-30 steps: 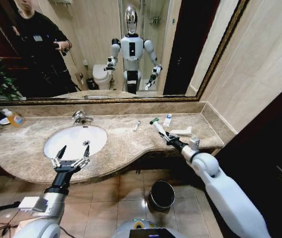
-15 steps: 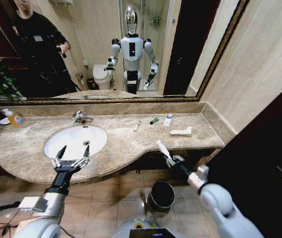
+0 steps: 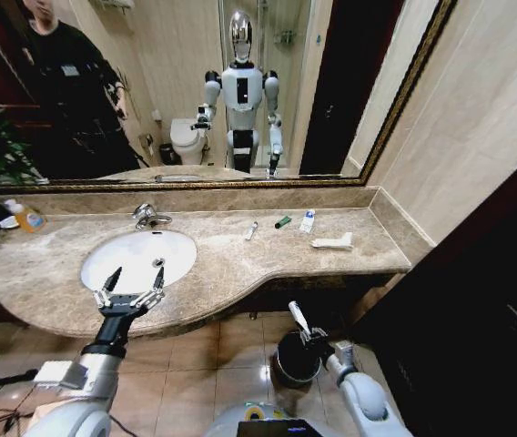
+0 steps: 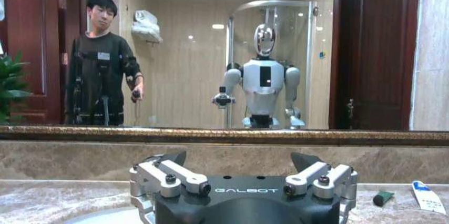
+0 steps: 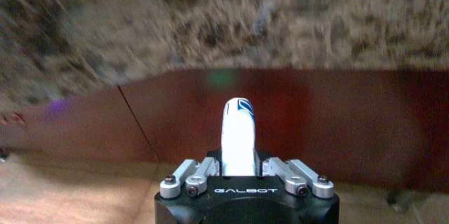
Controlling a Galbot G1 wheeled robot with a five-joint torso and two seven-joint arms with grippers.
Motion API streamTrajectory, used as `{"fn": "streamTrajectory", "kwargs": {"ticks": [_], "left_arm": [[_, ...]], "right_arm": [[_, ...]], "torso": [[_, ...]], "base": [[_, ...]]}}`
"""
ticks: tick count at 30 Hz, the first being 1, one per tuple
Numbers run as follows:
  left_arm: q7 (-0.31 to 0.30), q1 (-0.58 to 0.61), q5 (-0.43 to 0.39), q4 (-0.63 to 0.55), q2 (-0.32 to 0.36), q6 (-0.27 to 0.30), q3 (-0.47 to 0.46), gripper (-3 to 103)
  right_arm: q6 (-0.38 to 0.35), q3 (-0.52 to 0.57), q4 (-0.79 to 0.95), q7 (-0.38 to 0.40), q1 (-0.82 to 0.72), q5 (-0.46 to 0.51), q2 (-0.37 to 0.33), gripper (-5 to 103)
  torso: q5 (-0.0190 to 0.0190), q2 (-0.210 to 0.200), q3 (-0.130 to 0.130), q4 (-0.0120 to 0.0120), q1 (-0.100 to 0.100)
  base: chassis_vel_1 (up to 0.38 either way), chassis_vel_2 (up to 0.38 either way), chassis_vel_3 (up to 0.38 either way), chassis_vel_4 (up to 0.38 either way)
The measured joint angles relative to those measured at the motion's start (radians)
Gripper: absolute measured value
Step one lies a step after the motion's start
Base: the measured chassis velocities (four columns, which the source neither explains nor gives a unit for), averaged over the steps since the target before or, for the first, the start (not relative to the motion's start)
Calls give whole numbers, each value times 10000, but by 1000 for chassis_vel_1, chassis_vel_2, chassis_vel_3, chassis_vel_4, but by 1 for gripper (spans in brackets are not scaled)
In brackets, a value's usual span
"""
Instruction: Pick up the trash from the sink and place it in the trash bin.
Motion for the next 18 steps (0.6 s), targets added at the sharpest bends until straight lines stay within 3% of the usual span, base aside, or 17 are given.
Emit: {"fn": "streamTrajectory", "kwargs": {"ticks": [9, 18], "left_arm": [[0, 1, 0, 0, 0, 0, 0, 100], [0, 0, 0, 0, 1, 0, 0, 100]], "right_arm": [[528, 72, -1620, 64, 446, -588, 208, 27], [1155, -2, -3325, 678, 1052, -968, 227, 27]], "torso": [[0, 0, 0, 0, 0], [0, 0, 0, -1, 0]], "base": [[0, 0, 0, 0], [0, 0, 0, 0]]}}
